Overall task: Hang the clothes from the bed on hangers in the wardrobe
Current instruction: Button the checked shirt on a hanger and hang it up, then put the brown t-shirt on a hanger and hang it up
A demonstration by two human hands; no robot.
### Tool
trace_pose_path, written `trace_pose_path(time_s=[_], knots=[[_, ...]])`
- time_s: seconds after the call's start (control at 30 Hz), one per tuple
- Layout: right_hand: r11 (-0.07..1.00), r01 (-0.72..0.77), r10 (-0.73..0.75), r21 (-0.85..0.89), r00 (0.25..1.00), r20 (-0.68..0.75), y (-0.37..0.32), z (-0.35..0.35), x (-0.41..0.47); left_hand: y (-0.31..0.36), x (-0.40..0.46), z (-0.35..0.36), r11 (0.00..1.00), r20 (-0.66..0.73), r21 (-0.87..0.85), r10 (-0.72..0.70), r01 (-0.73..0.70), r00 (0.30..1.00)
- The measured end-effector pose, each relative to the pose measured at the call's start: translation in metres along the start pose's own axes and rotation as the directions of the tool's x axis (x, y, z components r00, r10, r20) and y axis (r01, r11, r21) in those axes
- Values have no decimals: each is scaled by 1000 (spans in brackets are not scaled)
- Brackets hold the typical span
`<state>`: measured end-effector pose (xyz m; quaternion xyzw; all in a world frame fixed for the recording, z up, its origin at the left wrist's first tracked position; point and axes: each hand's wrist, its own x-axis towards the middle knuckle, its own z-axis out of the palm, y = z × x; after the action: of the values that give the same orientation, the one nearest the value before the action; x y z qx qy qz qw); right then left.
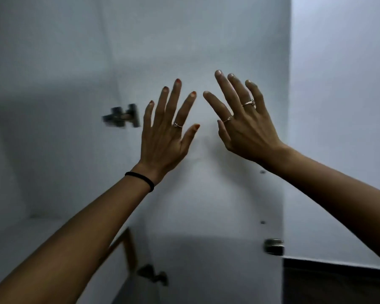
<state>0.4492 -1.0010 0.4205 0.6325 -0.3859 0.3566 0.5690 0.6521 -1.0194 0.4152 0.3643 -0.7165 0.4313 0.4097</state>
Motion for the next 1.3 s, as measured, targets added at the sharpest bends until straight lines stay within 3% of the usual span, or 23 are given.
trace_pose_path(time_s=[0.1,0.27,0.47,0.67,0.93,1.07,1.3], knots=[[991,-42,45,-125,999,17,76,-27,-54,95,33,30,981,-109,-151,108,-124,988],[957,-103,139,-270,983,119,182,-80,-139,251,73,64,893,-244,-383,146,-234,959],[852,-111,300,-512,905,302,307,-166,-252,449,105,95,780,-170,-585,148,-221,974],[729,-107,489,-676,773,405,374,-258,-355,604,105,109,654,-121,-697,297,-294,947],[463,-100,786,-881,505,356,418,-356,-456,788,99,94,336,-180,-867,478,-368,860],[373,-55,875,-926,353,331,439,-378,-503,865,89,98,231,-208,-884,585,-407,784],[227,52,974,-973,13,228,479,-411,-585,969,78,161,99,-274,-866,725,-490,631]])
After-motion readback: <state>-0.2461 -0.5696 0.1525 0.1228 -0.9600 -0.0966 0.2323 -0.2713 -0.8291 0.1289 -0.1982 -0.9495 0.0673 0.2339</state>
